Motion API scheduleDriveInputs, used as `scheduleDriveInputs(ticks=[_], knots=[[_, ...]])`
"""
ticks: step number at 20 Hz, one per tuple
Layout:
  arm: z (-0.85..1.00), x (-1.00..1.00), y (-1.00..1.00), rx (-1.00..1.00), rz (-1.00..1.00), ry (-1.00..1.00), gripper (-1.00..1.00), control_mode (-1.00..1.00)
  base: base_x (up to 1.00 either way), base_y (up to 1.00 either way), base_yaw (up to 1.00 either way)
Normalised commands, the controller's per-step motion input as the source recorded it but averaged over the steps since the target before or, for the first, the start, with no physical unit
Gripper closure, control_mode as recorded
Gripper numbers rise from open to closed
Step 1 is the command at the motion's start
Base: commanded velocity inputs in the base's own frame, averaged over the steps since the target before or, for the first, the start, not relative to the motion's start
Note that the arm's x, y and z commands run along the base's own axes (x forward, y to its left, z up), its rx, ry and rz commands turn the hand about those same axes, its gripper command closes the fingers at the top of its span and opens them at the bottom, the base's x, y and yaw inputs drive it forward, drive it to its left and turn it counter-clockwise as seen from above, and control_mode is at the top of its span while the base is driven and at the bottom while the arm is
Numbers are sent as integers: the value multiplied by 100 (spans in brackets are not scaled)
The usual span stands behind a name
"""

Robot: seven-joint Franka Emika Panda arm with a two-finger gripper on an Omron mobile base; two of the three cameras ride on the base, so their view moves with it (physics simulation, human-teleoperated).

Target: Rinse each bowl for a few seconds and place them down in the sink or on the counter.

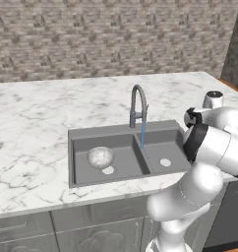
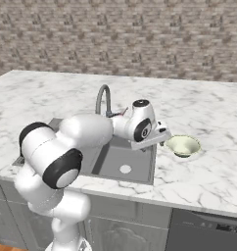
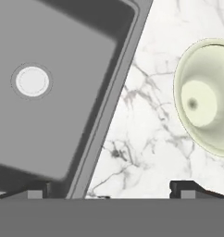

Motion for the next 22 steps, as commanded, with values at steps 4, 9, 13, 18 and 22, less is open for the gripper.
scheduleDriveInputs(ticks=[4,9,13,18,22], knots=[[-1,37,-65,0,11,6,-100,-100,0,0,0],[-12,31,-39,-1,6,5,-100,-100,0,0,0],[-46,37,-9,-4,4,4,-100,-100,0,0,0],[-48,34,-3,-7,3,3,-100,-100,0,0,0],[-25,27,-14,-3,1,1,-100,-100,0,0,0]])
